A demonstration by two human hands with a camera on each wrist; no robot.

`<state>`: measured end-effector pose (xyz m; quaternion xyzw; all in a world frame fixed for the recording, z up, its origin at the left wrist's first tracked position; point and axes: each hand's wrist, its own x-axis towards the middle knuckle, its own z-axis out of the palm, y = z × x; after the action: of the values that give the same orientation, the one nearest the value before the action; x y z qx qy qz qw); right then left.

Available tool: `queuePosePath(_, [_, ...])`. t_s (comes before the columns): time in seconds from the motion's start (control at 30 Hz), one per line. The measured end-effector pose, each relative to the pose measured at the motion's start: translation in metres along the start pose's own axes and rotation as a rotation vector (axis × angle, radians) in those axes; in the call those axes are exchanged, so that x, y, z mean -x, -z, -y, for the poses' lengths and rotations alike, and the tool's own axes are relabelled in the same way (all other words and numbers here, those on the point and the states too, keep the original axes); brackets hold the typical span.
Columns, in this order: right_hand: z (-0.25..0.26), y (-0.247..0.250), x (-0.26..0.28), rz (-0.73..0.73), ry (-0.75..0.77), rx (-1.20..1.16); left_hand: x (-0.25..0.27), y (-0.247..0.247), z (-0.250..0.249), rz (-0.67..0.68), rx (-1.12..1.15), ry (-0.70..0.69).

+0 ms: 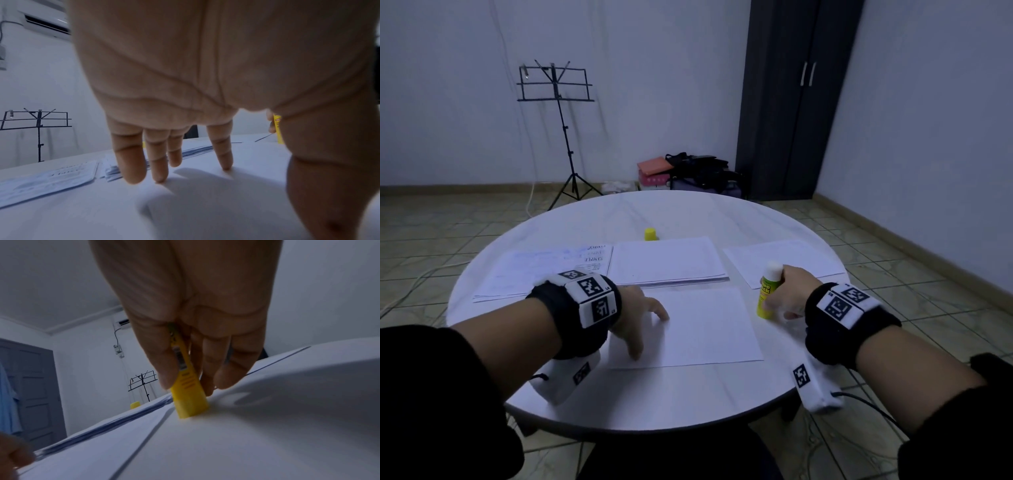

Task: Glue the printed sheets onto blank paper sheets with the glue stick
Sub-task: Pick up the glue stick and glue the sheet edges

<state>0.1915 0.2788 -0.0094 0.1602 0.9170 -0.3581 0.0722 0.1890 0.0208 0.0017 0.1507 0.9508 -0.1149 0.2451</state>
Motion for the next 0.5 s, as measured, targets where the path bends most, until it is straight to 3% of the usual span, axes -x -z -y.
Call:
queuePosePath(0.13, [0.0, 0.009, -0.002, 0.084, -0.013, 0.117, 0.002, 0.006, -0.008, -0.037, 0.033, 0.017])
queuePosePath(0.27, [0.0, 0.034, -0.012, 0.028, 0.03, 0.323, -0.009, 0.034, -0.02, -0.098, 0.025, 0.008])
queuePosePath(0.5, [0.001, 0.06, -0.062, 0.05, 0.082, 0.611, -0.077, 0.105, -0.067, -0.215, 0.031, -0.045])
